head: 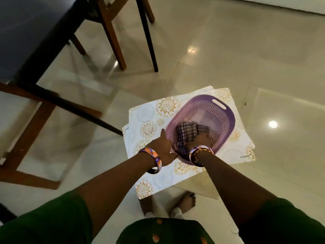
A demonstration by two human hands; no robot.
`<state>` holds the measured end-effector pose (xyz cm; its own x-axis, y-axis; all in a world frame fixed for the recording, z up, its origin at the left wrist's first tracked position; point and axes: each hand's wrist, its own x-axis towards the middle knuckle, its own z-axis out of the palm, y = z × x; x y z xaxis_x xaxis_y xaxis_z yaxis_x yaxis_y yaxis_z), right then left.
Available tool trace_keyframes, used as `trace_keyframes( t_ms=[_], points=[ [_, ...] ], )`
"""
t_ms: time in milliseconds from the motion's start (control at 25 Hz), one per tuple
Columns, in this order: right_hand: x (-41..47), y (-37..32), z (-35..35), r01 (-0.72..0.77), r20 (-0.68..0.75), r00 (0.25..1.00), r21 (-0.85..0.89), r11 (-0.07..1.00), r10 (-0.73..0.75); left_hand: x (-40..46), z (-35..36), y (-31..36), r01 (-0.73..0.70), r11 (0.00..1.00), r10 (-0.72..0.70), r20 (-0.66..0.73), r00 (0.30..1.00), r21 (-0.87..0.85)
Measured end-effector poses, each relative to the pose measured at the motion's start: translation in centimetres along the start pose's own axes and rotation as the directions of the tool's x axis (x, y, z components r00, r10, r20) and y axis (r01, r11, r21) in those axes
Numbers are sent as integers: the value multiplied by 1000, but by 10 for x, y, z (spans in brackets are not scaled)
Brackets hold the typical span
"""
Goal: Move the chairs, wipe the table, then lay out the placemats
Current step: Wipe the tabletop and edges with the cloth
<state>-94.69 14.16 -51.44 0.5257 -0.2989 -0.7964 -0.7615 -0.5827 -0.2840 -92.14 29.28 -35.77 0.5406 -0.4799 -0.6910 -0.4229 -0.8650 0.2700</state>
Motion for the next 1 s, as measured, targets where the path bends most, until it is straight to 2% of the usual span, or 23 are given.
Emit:
trace_keyframes(
  t_ms=[40,80,200,280,360,440,480,560,640,680,720,800,920,1000],
  points=[
    [18,8,11,58,47,997,-104,993,-53,-1,2,1,13,998,-13,1,1000,-60],
    [13,2,10,56,128,991,-185,981,-32,-3,3,2,32,990,-31,8,999,-140],
    [-49,-25,-29,66,121,992,-182,981,-44,-9,5,4,67,946,-66,14,998,-318],
    [-79,-40,-46,123,66,992,-240,963,-110,-9,7,3,89,930,-85,26,996,-356],
    [-67,-36,-46,172,71,985,-368,914,-157,-7,8,4,95,930,-91,27,995,-356],
    [-64,-27,-47,200,105,980,-431,880,-172,-10,9,6,78,935,-92,-24,995,-346],
    [-74,-26,-49,209,132,977,-392,896,-170,-13,11,7,70,933,-102,-72,992,-352],
    [-100,-23,-56,292,7,955,-216,932,-297,-26,17,14,63,905,-151,-179,972,-422],
    [-128,-23,-66,398,-300,873,-17,917,-384,-44,22,21,53,849,-215,-252,944,-525],
    [-139,-23,-71,459,-392,824,42,887,-408,-51,22,23,58,818,-251,-265,931,-573],
    [-155,-21,-76,505,-449,790,88,859,-418,-61,23,27,60,767,-289,-260,922,-638],
    [-189,-17,-88,559,-453,778,179,810,-436,-91,26,38,20,587,-349,-230,909,-810],
    [-241,-14,-111,612,-365,787,372,698,-497,-139,19,58,-86,185,-407,-156,900,-979],
    [-275,-18,-125,604,-280,786,538,589,-551,-165,12,64,-147,-81,-365,-108,925,-986]
  ],
)
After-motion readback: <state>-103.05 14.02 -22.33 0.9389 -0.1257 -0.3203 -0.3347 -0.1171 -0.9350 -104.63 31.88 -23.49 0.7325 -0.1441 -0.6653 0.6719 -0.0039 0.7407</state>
